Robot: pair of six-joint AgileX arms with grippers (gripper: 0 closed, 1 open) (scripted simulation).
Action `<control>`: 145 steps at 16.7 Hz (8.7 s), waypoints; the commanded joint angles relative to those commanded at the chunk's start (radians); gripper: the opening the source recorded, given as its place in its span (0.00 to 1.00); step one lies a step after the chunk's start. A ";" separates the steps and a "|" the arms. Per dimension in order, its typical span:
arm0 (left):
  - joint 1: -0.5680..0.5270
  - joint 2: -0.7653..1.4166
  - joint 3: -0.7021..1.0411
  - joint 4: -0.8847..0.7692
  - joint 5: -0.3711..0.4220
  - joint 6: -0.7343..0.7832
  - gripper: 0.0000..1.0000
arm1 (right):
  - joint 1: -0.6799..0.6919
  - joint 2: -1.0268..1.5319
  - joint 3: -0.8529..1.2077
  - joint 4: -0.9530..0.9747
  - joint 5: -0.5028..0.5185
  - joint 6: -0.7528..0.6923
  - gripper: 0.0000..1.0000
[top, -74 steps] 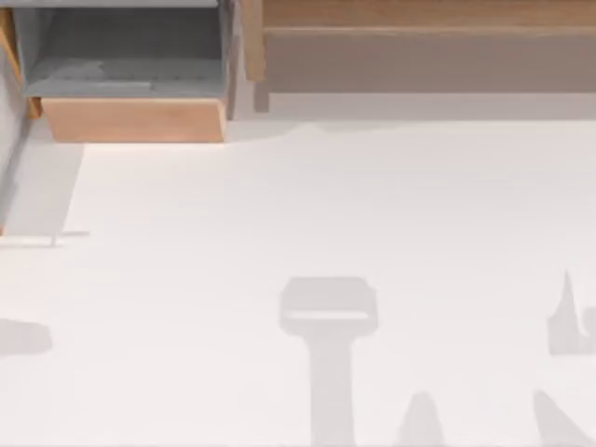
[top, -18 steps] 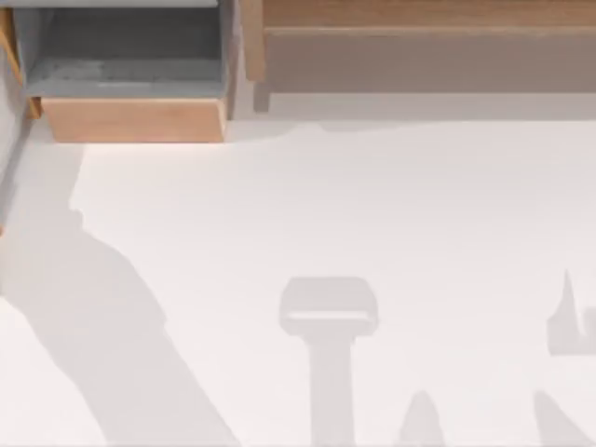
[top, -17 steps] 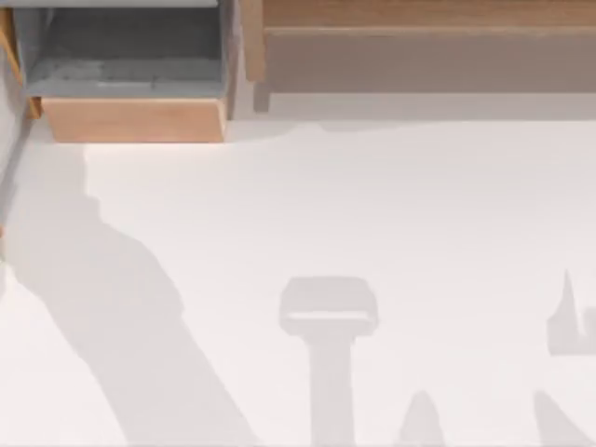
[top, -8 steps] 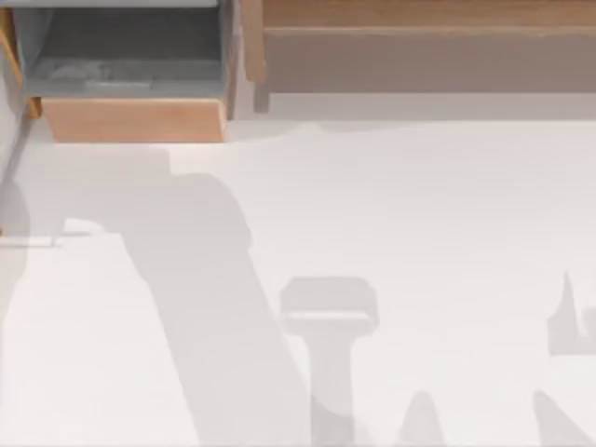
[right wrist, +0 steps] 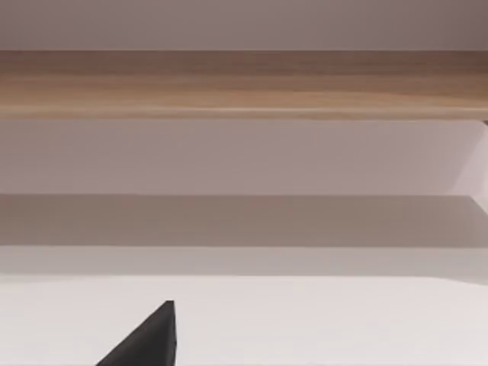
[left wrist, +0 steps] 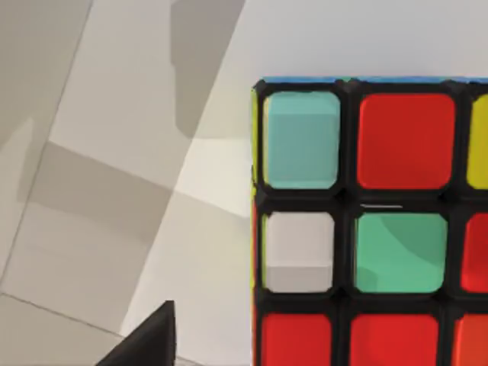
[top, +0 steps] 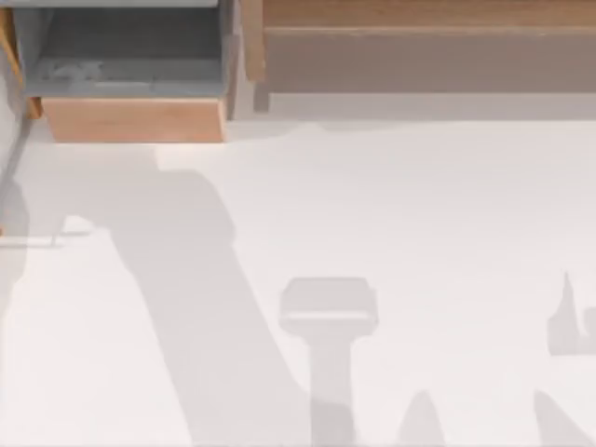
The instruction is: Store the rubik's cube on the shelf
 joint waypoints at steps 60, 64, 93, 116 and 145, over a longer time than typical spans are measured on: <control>-0.699 -0.380 -0.452 0.348 -0.179 0.229 0.00 | 0.000 0.000 0.000 0.000 0.000 0.000 1.00; -0.931 -0.373 -0.622 0.716 -0.270 0.269 0.00 | 0.000 0.000 0.000 0.000 0.000 0.000 1.00; -1.173 -0.034 -0.838 2.497 -0.784 0.255 0.00 | 0.000 0.000 0.000 0.000 0.000 0.000 1.00; -1.045 0.171 -0.386 2.201 -0.664 0.201 0.45 | 0.000 0.000 0.000 0.000 0.000 0.000 1.00; -0.953 -0.107 -1.020 2.412 -0.173 0.563 1.00 | 0.000 0.000 0.000 0.000 0.000 0.000 1.00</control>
